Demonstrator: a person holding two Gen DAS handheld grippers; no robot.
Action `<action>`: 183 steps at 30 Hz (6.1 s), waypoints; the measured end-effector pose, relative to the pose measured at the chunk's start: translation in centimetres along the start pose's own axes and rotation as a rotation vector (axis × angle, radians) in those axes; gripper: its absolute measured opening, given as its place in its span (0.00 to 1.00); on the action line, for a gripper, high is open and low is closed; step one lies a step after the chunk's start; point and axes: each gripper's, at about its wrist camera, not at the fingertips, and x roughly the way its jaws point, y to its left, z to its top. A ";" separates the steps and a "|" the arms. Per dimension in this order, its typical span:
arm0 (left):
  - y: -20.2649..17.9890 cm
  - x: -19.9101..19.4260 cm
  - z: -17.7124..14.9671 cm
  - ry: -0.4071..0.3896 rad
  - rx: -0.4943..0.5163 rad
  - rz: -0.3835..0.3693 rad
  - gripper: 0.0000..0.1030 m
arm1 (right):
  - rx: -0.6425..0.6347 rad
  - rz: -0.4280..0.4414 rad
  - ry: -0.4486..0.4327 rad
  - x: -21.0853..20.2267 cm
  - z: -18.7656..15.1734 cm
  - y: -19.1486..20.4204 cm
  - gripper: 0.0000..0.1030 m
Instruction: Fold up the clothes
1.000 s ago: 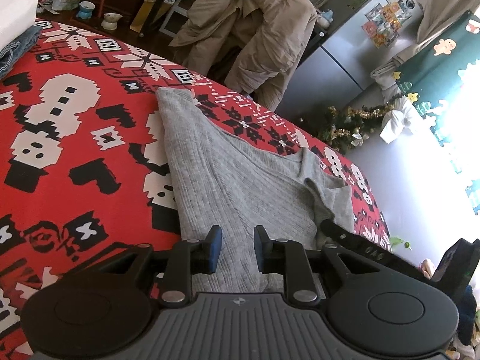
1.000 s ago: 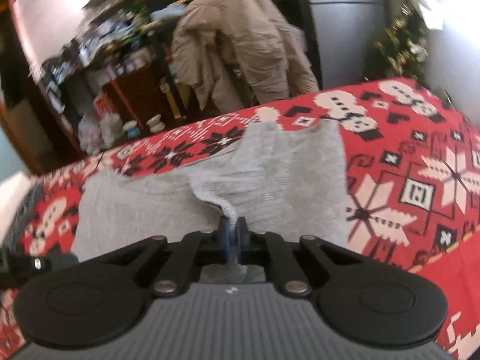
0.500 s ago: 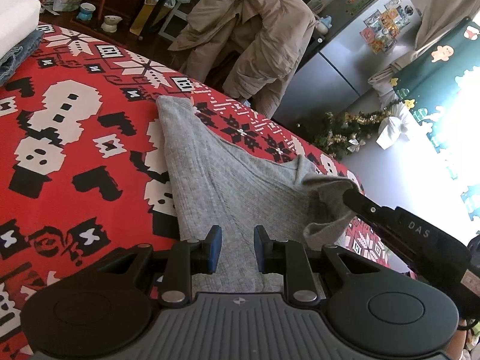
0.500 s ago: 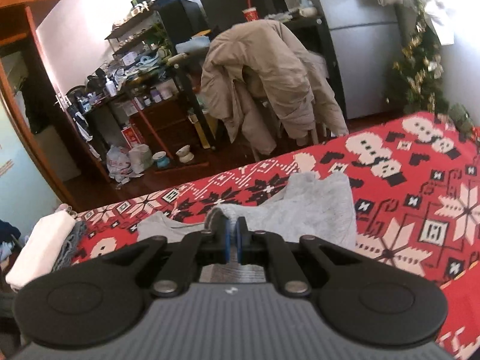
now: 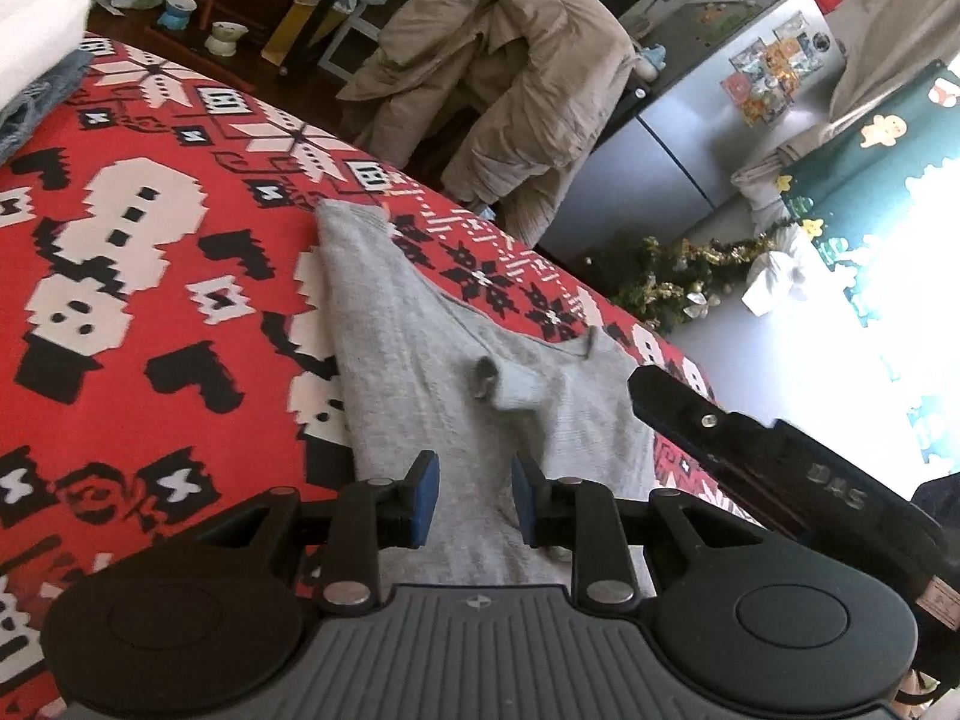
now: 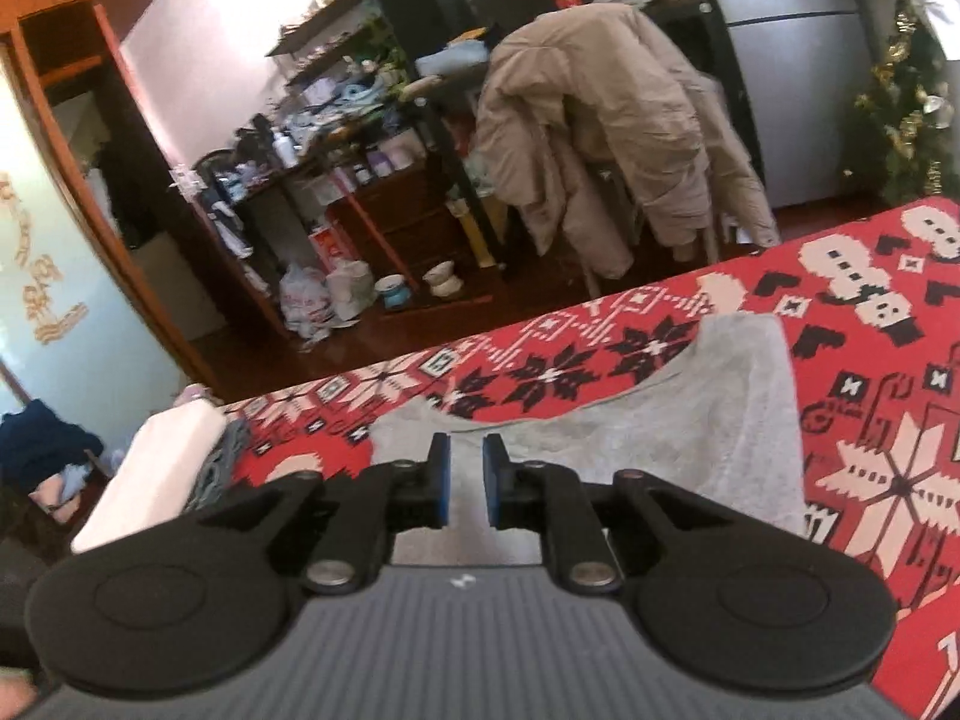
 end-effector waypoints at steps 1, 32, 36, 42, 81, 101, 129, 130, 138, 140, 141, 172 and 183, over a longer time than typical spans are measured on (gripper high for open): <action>-0.4 0.2 -0.2 0.003 0.032 0.007 0.24 | 0.003 0.008 -0.011 -0.5 0.1 -0.2 0.28; -6.5 3.7 -3.6 0.035 0.414 0.172 0.02 | 0.127 -0.015 0.001 -4.3 0.5 -10.8 0.35; -6.8 1.5 -4.0 0.027 0.336 0.147 0.02 | 0.007 0.014 0.104 -5.0 0.7 -10.1 0.35; -7.3 0.0 -4.5 0.013 0.280 0.129 0.02 | -0.218 0.024 0.288 -5.1 -2.0 -8.3 0.35; 1.9 7.6 3.9 0.062 -0.391 -0.102 0.47 | 0.007 0.070 0.160 -3.0 0.6 -13.3 0.24; -3.3 4.4 2.0 -0.160 -0.007 0.119 0.01 | 0.016 0.010 0.138 -0.6 0.7 -12.0 0.29; -0.8 3.9 2.1 -0.188 -0.083 0.296 0.01 | -0.049 -0.072 0.131 0.7 0.1 -11.5 0.29; -0.8 3.6 2.1 -0.196 -0.082 0.299 0.01 | -0.048 -0.077 0.114 0.6 0.2 -11.5 0.25; -4.1 2.3 1.6 -0.224 0.020 0.177 0.13 | -0.091 -0.083 0.052 0.5 0.5 -10.5 0.19; -5.5 3.3 0.9 -0.191 0.072 0.152 0.13 | -0.103 -0.086 0.029 0.3 0.8 -10.3 0.16; -6.0 3.8 0.5 -0.174 0.096 0.152 0.13 | -0.108 -0.090 0.017 0.1 0.9 -10.3 0.15; -3.3 5.0 0.4 -0.104 0.016 0.213 0.05 | -0.034 -0.274 0.029 7.2 3.8 -12.9 0.11; -0.9 4.0 2.0 -0.156 -0.006 0.297 0.03 | -0.030 -0.278 -0.008 7.6 3.7 -13.1 0.11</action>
